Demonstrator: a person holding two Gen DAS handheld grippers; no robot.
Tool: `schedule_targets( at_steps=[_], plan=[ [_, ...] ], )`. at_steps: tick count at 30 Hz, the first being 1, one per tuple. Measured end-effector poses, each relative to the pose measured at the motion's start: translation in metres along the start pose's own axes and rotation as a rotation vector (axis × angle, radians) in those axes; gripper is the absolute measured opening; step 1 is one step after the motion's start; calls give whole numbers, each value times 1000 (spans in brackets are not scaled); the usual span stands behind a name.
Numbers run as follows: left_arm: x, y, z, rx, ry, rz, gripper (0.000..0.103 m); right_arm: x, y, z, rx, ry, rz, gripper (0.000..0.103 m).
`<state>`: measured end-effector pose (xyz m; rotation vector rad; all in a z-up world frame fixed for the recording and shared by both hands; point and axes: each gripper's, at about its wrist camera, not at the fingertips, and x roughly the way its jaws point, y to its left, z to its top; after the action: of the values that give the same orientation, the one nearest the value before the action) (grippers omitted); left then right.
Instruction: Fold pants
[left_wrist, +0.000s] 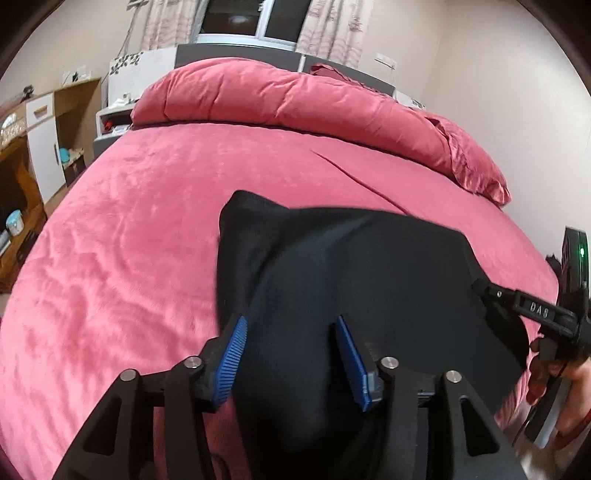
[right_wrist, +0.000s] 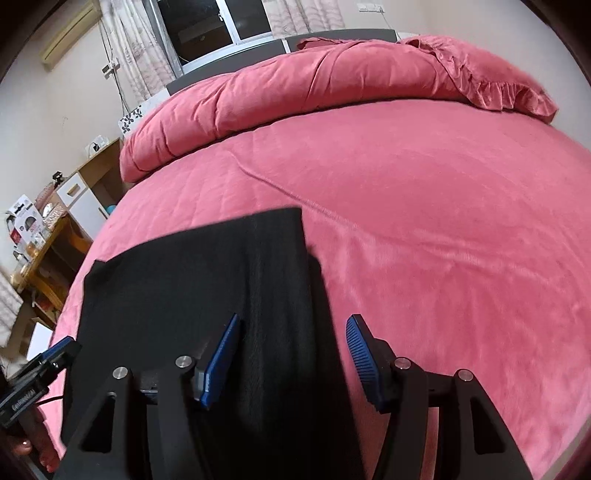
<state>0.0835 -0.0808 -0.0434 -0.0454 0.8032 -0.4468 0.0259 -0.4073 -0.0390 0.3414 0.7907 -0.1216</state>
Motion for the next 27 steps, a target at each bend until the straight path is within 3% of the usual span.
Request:
schedule_targets(
  at_steps=[3, 9, 16, 27],
  plan=[
    [-7, 1, -10, 4, 17, -10, 55, -8, -5, -13, 38, 7, 29, 59],
    [-19, 16, -26, -92, 77, -51, 60, -13, -11, -25, 81, 3, 64, 63],
    [-30, 12, -33, -48, 75, -23, 60, -15, -10, -30, 82, 5, 64, 66],
    [-35, 15, -35, -83, 96, -32, 60, -17, -10, -33, 87, 10, 60, 69]
  ],
)
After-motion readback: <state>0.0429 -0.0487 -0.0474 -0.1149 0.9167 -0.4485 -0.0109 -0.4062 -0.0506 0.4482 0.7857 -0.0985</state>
